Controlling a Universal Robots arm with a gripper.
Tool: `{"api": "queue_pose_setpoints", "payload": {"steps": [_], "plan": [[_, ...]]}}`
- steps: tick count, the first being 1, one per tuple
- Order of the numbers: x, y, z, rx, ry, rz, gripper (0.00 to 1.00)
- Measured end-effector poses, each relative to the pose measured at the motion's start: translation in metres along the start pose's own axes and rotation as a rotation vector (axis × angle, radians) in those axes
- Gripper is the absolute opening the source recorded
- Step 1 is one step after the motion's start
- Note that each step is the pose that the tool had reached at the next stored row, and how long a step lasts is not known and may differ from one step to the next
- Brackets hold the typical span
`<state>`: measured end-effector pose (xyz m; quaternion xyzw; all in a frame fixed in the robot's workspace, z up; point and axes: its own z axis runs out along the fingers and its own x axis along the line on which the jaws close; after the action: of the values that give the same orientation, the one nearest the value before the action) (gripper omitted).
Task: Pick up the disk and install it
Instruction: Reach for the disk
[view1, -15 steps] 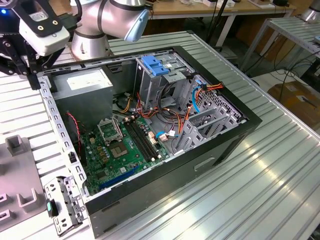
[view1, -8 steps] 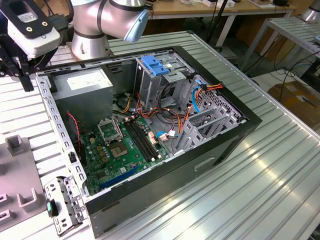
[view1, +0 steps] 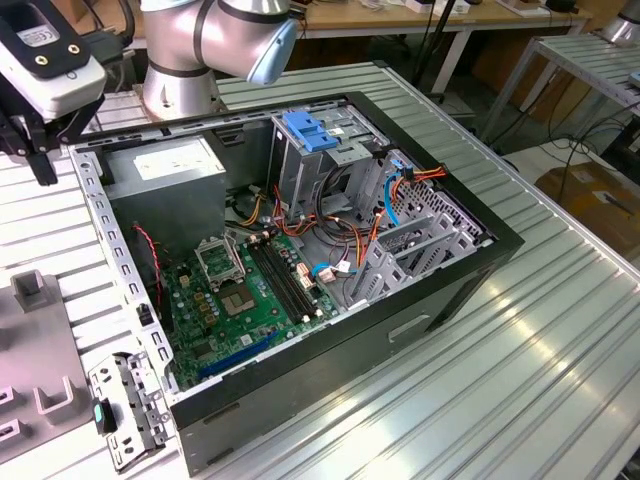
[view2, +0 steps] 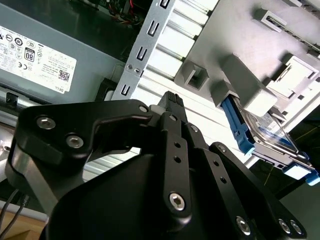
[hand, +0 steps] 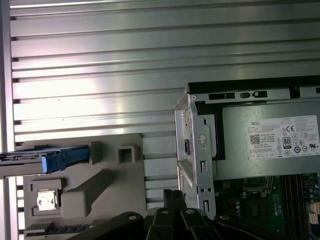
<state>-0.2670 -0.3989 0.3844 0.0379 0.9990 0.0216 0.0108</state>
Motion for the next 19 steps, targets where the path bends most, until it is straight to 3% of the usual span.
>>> {"api": "queue_pose_setpoints", "payload": {"steps": [19], "plan": [[0.0251, -0.0020, 0.0008, -0.0001, 0.0001, 0.000, 0.11]]}}
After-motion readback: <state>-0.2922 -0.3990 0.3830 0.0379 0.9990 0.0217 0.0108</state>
